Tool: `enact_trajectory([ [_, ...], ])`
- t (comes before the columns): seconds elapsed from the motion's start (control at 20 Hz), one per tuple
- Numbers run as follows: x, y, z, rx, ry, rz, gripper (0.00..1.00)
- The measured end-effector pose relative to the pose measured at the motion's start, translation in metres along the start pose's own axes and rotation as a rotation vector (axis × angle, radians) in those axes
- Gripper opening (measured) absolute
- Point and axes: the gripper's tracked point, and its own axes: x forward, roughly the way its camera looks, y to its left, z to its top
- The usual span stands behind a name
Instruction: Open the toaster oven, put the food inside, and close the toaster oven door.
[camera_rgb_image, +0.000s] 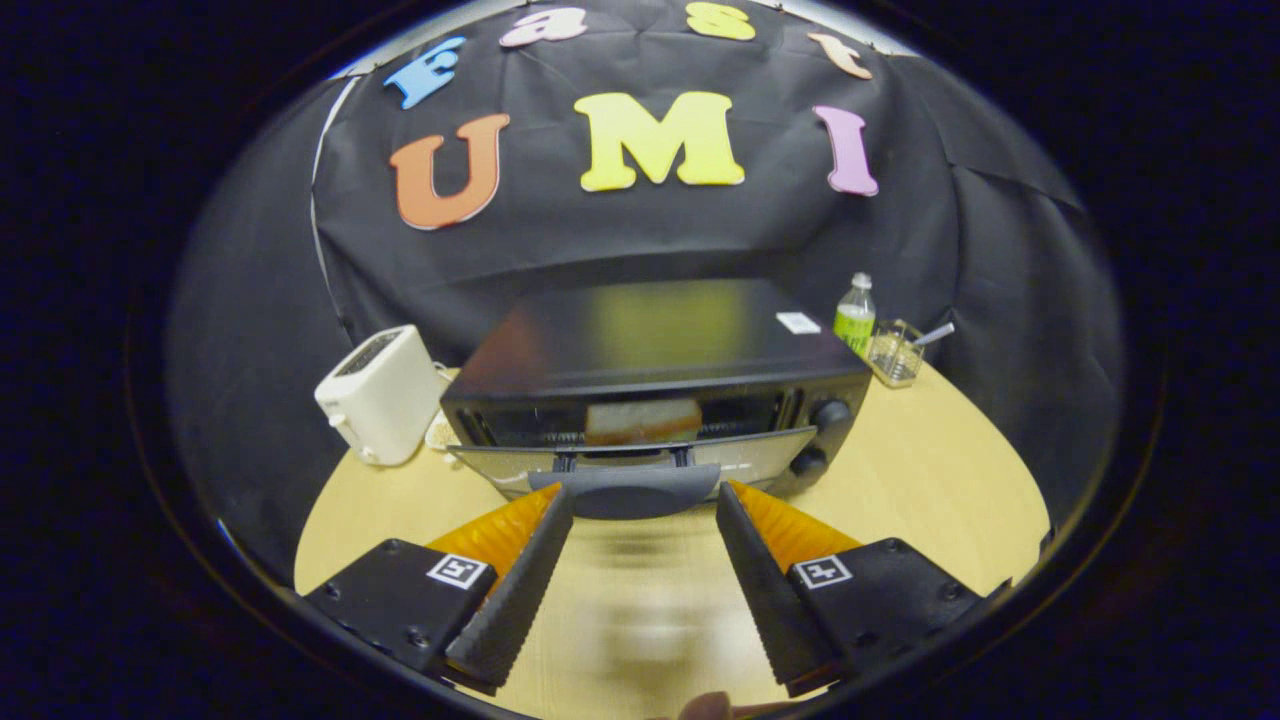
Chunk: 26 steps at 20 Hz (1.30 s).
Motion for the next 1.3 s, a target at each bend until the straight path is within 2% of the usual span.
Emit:
enact_trajectory([
  [0.3,-0.077,0.007,0.091,-0.033,-0.184,0.033,0.96],
  [0.55,-0.148,0.011,0.132,-0.041,-0.293,0.068,0.96],
  [0.9,-0.217,0.001,0.139,-0.004,-0.351,0.086,1.0],
  [1.3,-0.247,-0.01,0.127,-0.023,-0.4,0.074,1.0],
])
